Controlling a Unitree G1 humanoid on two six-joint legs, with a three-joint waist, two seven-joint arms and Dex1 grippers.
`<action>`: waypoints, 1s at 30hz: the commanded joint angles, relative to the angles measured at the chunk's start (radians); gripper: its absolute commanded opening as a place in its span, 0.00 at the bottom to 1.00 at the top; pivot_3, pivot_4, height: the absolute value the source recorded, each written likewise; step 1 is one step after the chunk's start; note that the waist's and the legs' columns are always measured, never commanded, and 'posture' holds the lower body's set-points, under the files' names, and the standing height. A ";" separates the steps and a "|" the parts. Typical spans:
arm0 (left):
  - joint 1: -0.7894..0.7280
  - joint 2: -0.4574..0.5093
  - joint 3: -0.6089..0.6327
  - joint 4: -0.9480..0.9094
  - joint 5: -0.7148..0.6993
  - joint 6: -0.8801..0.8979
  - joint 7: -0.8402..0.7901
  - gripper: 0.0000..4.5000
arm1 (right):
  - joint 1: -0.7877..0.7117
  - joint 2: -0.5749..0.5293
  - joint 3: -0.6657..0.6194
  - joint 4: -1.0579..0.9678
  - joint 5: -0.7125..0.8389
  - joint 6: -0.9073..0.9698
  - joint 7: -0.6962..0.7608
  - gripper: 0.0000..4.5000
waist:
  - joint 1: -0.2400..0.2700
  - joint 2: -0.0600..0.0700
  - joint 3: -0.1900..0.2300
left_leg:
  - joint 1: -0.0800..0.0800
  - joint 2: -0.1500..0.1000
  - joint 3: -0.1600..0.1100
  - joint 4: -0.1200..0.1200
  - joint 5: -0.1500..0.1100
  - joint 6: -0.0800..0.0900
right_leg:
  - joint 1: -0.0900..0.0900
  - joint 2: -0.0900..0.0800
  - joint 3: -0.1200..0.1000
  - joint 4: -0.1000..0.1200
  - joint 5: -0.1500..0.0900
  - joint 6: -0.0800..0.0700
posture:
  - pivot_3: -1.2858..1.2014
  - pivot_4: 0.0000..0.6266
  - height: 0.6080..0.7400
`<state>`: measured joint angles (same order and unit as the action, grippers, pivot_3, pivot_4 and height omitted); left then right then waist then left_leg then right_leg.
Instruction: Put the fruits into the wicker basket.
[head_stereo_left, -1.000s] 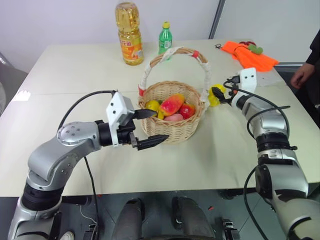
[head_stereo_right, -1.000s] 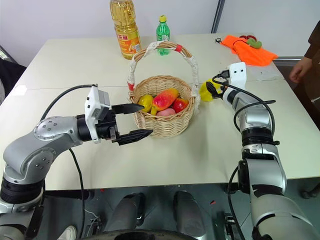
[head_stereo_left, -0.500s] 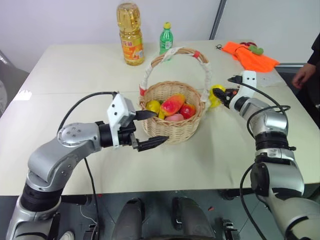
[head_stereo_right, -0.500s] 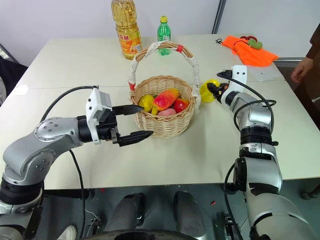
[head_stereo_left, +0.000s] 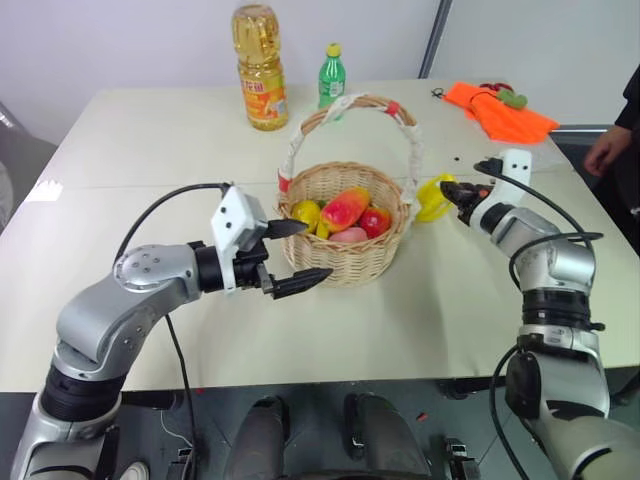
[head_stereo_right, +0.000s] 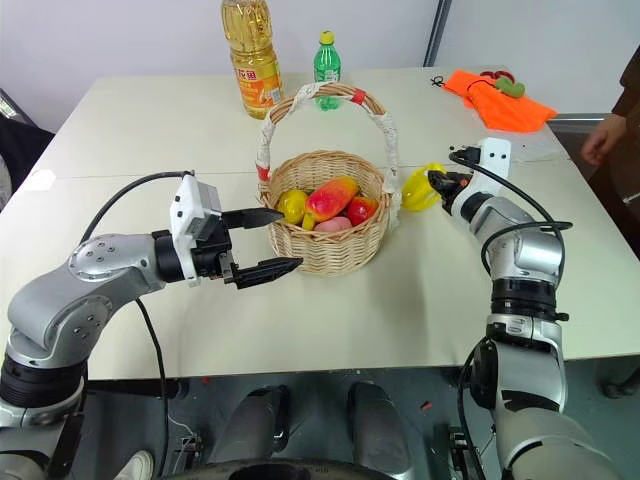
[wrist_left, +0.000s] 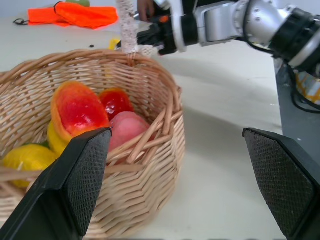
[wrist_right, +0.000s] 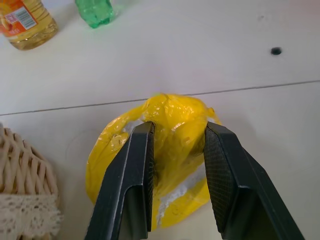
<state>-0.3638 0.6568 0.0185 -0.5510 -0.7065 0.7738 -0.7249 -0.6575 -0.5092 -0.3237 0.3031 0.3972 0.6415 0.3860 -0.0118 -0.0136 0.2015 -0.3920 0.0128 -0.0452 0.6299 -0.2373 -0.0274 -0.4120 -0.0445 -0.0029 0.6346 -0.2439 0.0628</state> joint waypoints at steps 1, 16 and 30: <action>0.028 0.023 0.081 0.020 0.005 -0.033 0.002 1.00 | 0.061 -0.122 -0.062 -0.180 0.028 -0.035 0.087 0.26 | 0.002 0.000 0.000 | 0.000 0.000 0.000 0.000 0.000 0.000 | 0.000 0.000 0.000 0.000 0.000 0.000 | 0.52 0.24 1.00; 0.091 0.038 0.178 0.191 0.017 -0.143 -0.075 1.00 | 0.259 -0.265 -0.050 -0.843 0.513 0.198 0.317 0.26 | -0.005 0.000 0.000 | 0.001 0.003 0.001 0.000 -0.001 0.001 | 0.000 0.002 0.000 0.000 -0.003 -0.001 | 0.52 0.24 1.00; 0.157 0.014 0.197 0.100 -0.009 -0.181 -0.092 1.00 | 0.005 -0.001 0.377 -0.703 0.096 0.095 0.020 0.44 | 0.002 -0.001 0.000 | -0.012 0.002 0.002 0.001 -0.001 0.001 | -0.013 0.000 0.001 0.000 0.001 -0.002 | 0.52 0.24 1.00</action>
<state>-0.2059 0.6712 0.2006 -0.4074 -0.6970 0.6033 -0.8244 -0.6435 -0.4988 0.0539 -0.3692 0.5228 0.7789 0.3892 -0.0096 -0.0143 0.2012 -0.4060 0.0152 -0.0428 0.6318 -0.2379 -0.0264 -0.4265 -0.0446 -0.0022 0.6344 -0.2414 0.0633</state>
